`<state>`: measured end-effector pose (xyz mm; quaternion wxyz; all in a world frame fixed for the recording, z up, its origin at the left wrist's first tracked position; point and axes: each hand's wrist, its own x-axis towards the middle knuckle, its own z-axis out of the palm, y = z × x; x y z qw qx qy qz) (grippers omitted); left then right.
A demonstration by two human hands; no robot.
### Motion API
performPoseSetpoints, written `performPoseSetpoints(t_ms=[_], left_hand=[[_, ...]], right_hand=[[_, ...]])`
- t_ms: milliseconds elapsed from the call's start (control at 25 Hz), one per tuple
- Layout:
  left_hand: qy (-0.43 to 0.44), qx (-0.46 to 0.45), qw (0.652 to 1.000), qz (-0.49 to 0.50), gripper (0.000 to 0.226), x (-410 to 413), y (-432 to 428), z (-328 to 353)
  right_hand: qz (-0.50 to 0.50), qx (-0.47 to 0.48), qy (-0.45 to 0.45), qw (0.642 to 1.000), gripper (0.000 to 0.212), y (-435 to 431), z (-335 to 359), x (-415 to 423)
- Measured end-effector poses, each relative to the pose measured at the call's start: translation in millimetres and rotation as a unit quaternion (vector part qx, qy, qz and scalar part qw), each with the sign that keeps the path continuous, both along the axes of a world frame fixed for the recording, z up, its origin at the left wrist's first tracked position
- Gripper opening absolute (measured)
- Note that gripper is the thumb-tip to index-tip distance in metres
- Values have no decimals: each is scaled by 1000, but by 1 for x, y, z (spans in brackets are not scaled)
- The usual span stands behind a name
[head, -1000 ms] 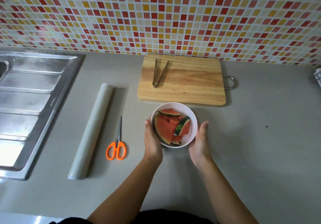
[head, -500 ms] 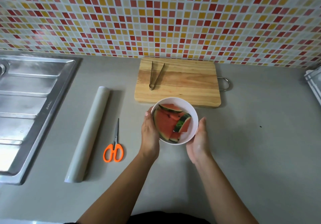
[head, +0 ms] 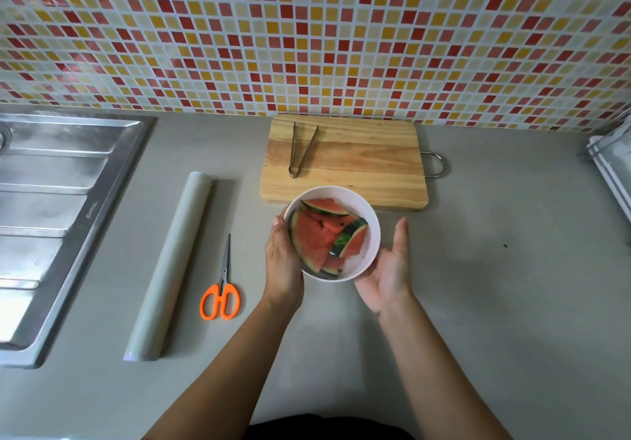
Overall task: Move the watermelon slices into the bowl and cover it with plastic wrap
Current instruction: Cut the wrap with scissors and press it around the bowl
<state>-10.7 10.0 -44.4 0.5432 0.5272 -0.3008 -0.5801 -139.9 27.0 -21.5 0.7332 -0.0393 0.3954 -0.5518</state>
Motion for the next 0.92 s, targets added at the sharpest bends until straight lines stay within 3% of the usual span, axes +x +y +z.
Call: performPoseSetpoints(t_ms=[200, 360, 440, 520, 600, 640, 720, 800, 920], left_hand=[[20, 18, 999, 19, 44, 3, -1, -3], [61, 48, 996, 53, 42, 7, -5, 3], [62, 43, 996, 56, 41, 10, -10, 7], [60, 52, 995, 56, 39, 14, -12, 8], [45, 64, 996, 51, 38, 18, -11, 7], [36, 70, 996, 44, 38, 18, -10, 5], [24, 79, 996, 24, 38, 14, -5, 1], [5, 73, 997, 1, 40, 7, 0, -3], [5, 84, 996, -28, 47, 0, 4, -8]], right_hand=[[9, 45, 10, 999, 89, 1, 1, -6], [4, 72, -54, 996, 102, 0, 1, 0], [31, 69, -8, 997, 107, 0, -1, 5], [17, 43, 151, 987, 101, 2, -9, 1], [-4, -14, 351, 936, 97, 3, -9, -8], [32, -42, 414, 909, 99, 3, -10, -13], [118, -63, 505, 853, 87, 6, -16, -21], [121, -86, 601, 785, 72, 12, -19, -23], [65, -102, 653, 748, 71, 14, -26, -21]])
